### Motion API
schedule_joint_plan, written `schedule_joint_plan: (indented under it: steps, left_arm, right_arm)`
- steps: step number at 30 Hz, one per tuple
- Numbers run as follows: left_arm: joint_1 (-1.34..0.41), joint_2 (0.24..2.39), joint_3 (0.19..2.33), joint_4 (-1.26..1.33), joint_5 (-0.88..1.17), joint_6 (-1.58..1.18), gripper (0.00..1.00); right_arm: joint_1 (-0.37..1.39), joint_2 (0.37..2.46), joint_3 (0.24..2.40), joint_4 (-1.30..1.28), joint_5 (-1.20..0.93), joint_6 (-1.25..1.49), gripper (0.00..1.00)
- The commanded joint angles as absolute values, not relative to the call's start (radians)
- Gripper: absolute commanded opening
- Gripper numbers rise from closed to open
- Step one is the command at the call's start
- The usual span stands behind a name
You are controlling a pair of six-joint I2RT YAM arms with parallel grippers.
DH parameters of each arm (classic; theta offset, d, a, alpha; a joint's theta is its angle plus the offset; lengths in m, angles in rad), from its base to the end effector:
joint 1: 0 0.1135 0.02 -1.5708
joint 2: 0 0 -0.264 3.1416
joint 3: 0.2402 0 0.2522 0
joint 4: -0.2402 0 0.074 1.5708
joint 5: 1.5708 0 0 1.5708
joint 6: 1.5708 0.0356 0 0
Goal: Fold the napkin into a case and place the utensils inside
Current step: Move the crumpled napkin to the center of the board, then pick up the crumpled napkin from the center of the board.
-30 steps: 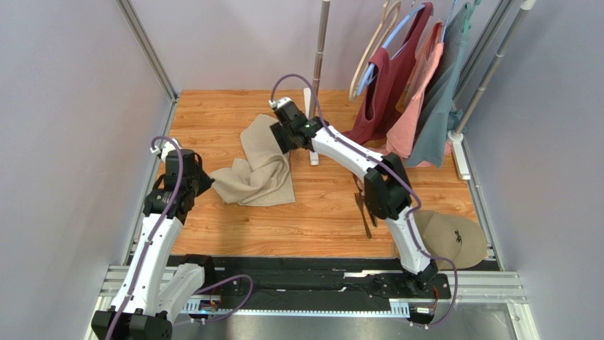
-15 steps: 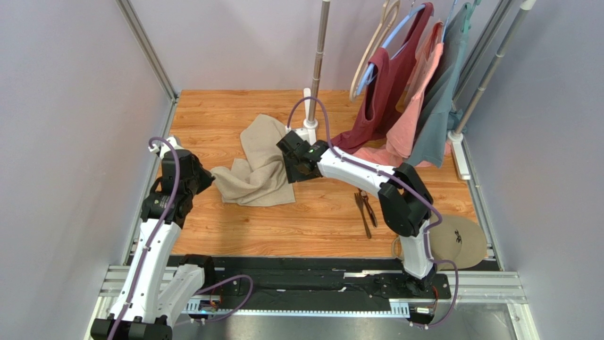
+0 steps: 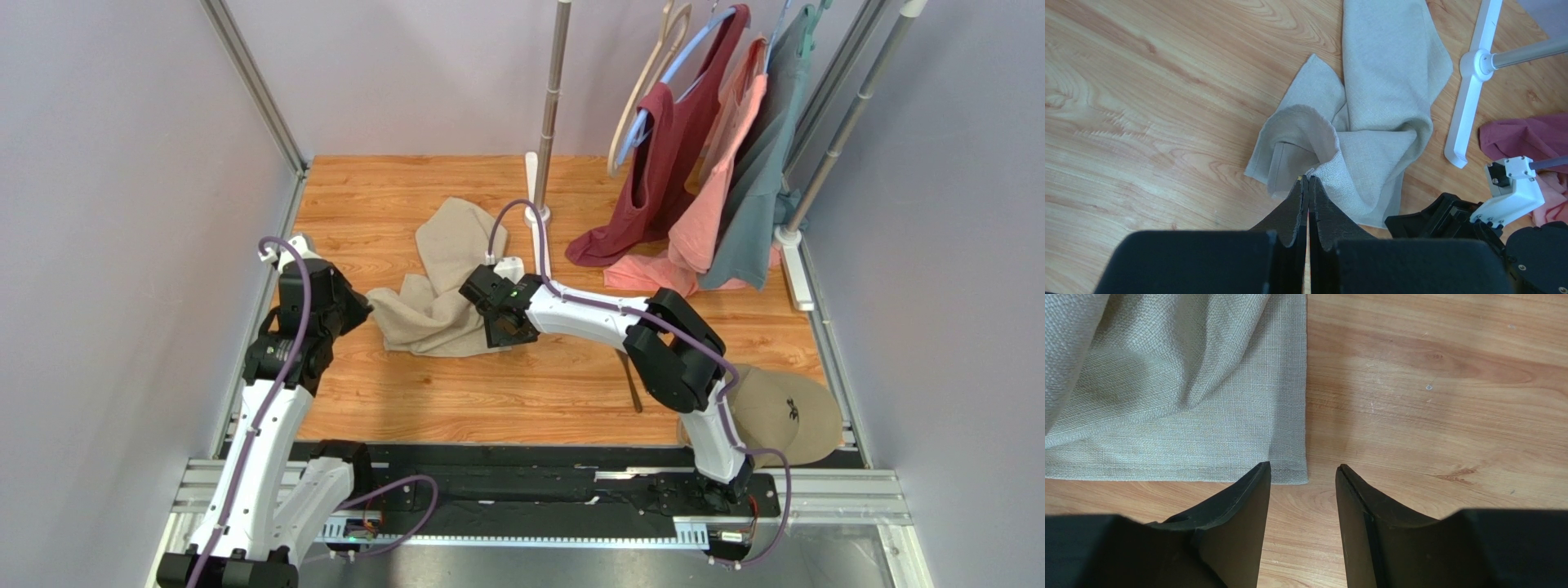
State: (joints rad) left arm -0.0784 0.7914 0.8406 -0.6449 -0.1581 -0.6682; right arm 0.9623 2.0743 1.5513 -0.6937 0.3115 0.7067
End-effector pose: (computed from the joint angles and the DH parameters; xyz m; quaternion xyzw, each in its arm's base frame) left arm 0.1664 -0.0075 0.3120 -0.2914 0.8320 -0.1053 0.4603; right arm 0.2530 0.3441 0.1732 -0.0968 0.9680 0.0264 0.2300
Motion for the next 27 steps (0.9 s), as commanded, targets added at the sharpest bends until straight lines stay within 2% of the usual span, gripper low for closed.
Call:
schedule_joint_plan:
  steps: [1, 9, 10, 11, 17, 23, 27]
  left_arm:
    - [-0.078, 0.765, 0.871, -0.607, -0.146, -0.65, 0.0]
    - [-0.08, 0.739, 0.874, -0.621, -0.149, -0.646, 0.0]
    - [-0.08, 0.738, 0.876, -0.626, -0.15, -0.649, 0.0]
    - [-0.08, 0.735, 0.876, -0.627, -0.15, -0.653, 0.0]
    - [-0.078, 0.689, 0.882, -0.643, -0.164, -0.66, 0.0]
    - [-0.078, 0.643, 1.015, -0.718, -0.291, -0.608, 0.0]
    - [-0.078, 0.634, 1.175, -0.755, -0.391, -0.583, 0.0]
  right_arm:
    - [0.974, 2.103, 1.548, -0.64, 0.356, 0.756, 0.47]
    - [0.968, 2.137, 1.562, -0.675, 0.364, 0.784, 0.42]
    - [0.968, 2.135, 1.557, -0.676, 0.364, 0.784, 0.31]
    - [0.968, 2.137, 1.552, -0.676, 0.357, 0.784, 0.26]
    - [0.968, 2.077, 1.497, -0.638, 0.444, 0.724, 0.0]
    - [0.963, 1.837, 1.595, -0.559, 0.56, 0.38, 0.0]
    - [0.951, 1.649, 1.627, -0.476, 0.535, 0.24, 0.0]
